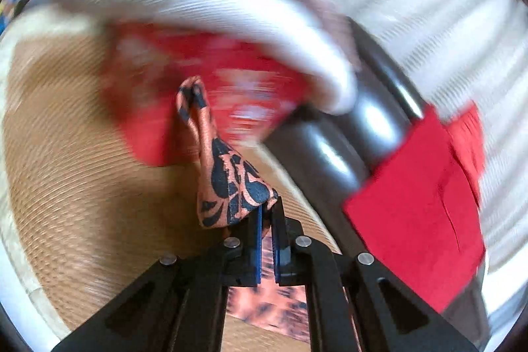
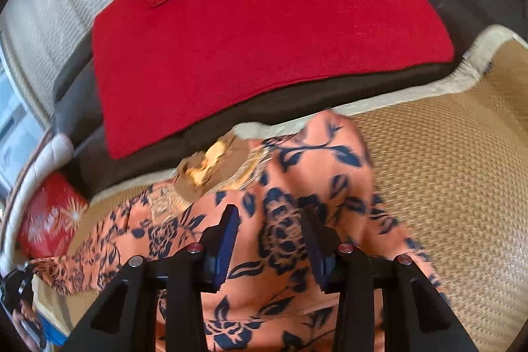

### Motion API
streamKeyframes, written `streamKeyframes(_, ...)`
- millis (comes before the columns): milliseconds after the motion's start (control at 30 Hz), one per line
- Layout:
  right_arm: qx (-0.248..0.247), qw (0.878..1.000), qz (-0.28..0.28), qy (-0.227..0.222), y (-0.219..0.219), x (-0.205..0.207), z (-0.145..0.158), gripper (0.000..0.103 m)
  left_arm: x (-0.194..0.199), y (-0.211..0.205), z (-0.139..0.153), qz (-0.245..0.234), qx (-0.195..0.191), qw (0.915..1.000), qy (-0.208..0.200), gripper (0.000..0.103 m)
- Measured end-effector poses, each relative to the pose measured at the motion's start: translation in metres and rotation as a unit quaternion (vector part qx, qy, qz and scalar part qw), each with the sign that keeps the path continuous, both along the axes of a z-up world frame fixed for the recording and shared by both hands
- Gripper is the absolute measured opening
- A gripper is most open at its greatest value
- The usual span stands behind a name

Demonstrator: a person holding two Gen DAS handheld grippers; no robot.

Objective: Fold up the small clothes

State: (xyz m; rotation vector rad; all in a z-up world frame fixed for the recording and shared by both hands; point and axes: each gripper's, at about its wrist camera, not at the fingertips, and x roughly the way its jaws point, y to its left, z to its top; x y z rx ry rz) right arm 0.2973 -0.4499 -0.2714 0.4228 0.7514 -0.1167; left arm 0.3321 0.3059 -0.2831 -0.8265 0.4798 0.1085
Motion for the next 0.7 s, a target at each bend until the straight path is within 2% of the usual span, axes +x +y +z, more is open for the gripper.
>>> streamKeyframes(67,0.017,1.0,-0.014,-0.003,-0.013,-0.004,0.003,0.042,0.011,-0.039,0.029,-0.045,0.036,0.9982,-0.015,0.004)
streamKeyframes(167,0.037,0.999,-0.03,-0.009,-0.029,-0.01,0.007,0.042,0.022,-0.101,0.064,-0.11,0.086,0.9896,-0.034,0.004)
streamKeyframes(233,0.047,0.998,-0.042,-0.015,-0.04,-0.016,0.01,0.042,0.029,-0.145,0.084,-0.157,0.11,0.9804,-0.048,0.004)
streamKeyframes(333,0.076,0.995,-0.056,-0.026,-0.061,-0.025,0.015,0.042,0.035,-0.222,0.103,-0.23,0.138,0.9614,-0.061,0.004)
streamKeyframes(467,0.102,0.991,-0.076,-0.04,-0.086,-0.039,0.02,0.042,0.044,-0.322,0.104,-0.32,0.134,0.936,-0.06,0.004)
streamKeyframes(600,0.139,0.986,-0.076,-0.052,-0.103,-0.047,0.022,0.043,0.057,-0.417,0.082,-0.389,0.11,0.9142,-0.031,0.005)
streamKeyframes(667,0.158,0.982,-0.081,-0.058,-0.114,-0.053,0.023,0.053,0.054,-0.451,0.067,-0.411,0.124,0.9031,-0.016,0.008)
streamKeyframes(700,0.164,0.981,-0.087,-0.061,-0.118,-0.056,0.023,0.056,0.056,-0.457,0.061,-0.42,0.124,0.8989,-0.012,0.013)
